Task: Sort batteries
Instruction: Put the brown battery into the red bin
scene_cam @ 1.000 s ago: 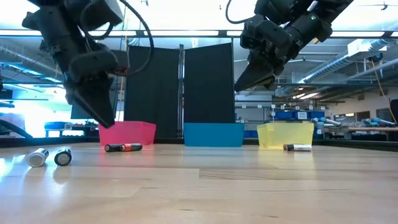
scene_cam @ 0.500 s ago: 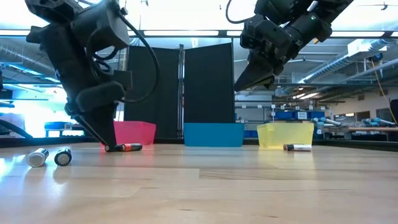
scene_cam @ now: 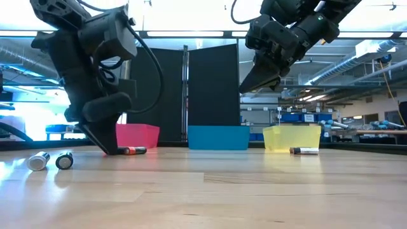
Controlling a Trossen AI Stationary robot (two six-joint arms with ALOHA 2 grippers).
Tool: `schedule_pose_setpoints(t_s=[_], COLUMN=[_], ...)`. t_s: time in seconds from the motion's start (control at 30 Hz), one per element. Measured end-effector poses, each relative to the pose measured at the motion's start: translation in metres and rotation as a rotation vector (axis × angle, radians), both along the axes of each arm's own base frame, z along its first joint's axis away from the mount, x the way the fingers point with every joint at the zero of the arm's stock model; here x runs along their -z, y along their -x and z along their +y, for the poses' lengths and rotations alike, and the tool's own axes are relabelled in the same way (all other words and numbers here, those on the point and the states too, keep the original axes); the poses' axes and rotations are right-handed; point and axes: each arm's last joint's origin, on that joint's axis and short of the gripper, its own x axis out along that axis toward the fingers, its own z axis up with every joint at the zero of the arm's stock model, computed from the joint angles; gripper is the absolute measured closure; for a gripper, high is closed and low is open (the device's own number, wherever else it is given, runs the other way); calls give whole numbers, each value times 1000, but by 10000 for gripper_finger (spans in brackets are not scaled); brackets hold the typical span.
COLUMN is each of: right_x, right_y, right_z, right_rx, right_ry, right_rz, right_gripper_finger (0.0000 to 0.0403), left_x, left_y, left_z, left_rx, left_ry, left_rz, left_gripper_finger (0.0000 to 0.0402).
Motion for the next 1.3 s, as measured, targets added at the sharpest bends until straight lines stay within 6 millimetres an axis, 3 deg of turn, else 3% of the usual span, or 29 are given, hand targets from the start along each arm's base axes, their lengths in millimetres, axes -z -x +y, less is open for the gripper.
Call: schedule_pose_setpoints(t_s=[0.13,0.3,0.53,0.7,0.93,1.1,1.3], right_x=[0,0,0,0,0,0,0], right_y=[0,0,0,0,0,0,1], right_z=[0,0,-1,-1,-1,-1,-1], right_rx=[-4,7,12,11,11,11,11], right_ry=[5,15,26,28,28,27,27], right_rz=[0,1,2,2,0,7,9], right_gripper_finger=[391,384,390,389,388,392,382], left_x=[1,-9,-52,-93,-130,-126,-94], left_y=[3,11,24,27,32,38,40], left_z=[2,11,42,77,142,186,220], left_rx=[25,39,-21,-63,-88,-114,-109], left_ry=[-19,3,-35,-98,-152,-103,22], left_rz=[46,103,59,-44,-49,5,63], left_gripper_finger=[357,363,363,363,363,363,363])
